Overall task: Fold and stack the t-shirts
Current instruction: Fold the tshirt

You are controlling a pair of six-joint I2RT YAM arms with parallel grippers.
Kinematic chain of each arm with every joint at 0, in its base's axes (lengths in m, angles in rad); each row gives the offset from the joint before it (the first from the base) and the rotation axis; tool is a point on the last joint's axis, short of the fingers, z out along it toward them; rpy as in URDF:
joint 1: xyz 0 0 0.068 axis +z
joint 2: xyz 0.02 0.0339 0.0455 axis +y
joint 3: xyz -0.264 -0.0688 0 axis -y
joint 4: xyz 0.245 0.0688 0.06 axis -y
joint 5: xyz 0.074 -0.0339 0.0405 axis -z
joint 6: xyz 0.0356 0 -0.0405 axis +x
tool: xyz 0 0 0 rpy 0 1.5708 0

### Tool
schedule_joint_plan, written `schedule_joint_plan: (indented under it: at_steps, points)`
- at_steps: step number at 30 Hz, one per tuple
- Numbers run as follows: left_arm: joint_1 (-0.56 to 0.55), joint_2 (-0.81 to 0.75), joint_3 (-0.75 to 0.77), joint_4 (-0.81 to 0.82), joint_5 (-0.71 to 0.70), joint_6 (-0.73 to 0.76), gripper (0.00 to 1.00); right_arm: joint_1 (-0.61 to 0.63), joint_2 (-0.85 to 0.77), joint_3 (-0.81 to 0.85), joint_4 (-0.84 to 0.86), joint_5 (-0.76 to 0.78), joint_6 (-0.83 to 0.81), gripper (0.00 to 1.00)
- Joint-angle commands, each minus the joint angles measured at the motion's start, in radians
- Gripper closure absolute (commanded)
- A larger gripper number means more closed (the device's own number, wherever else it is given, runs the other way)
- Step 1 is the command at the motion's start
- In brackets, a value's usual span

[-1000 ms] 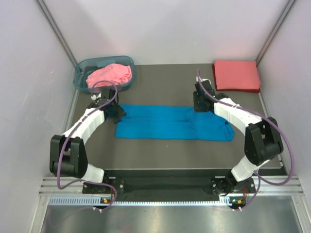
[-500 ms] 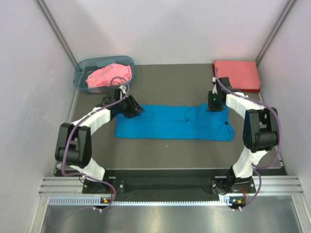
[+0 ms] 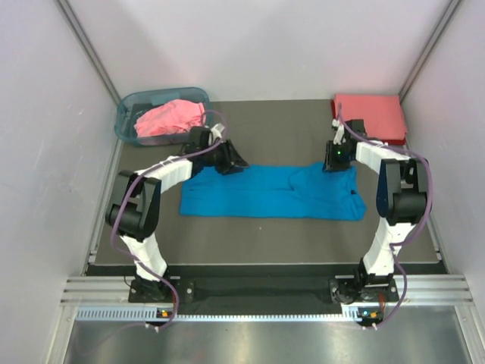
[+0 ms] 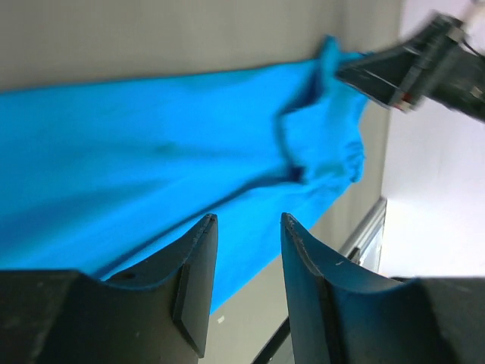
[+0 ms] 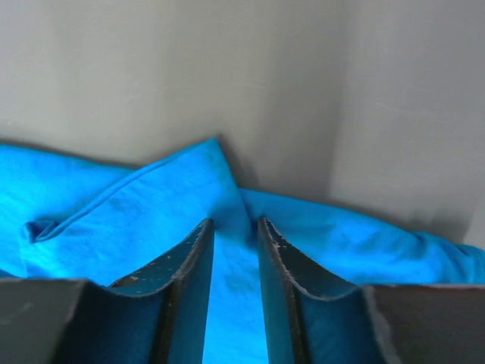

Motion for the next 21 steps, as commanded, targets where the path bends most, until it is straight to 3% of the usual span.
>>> schedule_joint_plan:
  at_steps: [1,4,7,12,21]
  points:
    - [-0.09,0.05,0.108,0.066,0.021,0.023,0.57,-0.002,-0.001,0.014,0.063,-0.047,-0.031,0.72]
    - [-0.161,0.123,0.177,0.062,-0.006,0.015,0.57,-0.002,-0.013,0.005,0.066,-0.027,-0.032,0.82]
    - [-0.23,0.202,0.247,0.036,-0.066,0.03,0.58,-0.004,-0.054,-0.019,0.081,0.047,-0.014,1.0]
    - [-0.277,0.301,0.353,0.034,-0.082,0.02,0.59,-0.002,-0.146,-0.072,0.097,0.11,0.004,1.0]
    - [-0.317,0.389,0.436,0.002,-0.123,0.017,0.59,-0.005,-0.128,-0.084,0.095,0.082,-0.006,1.0]
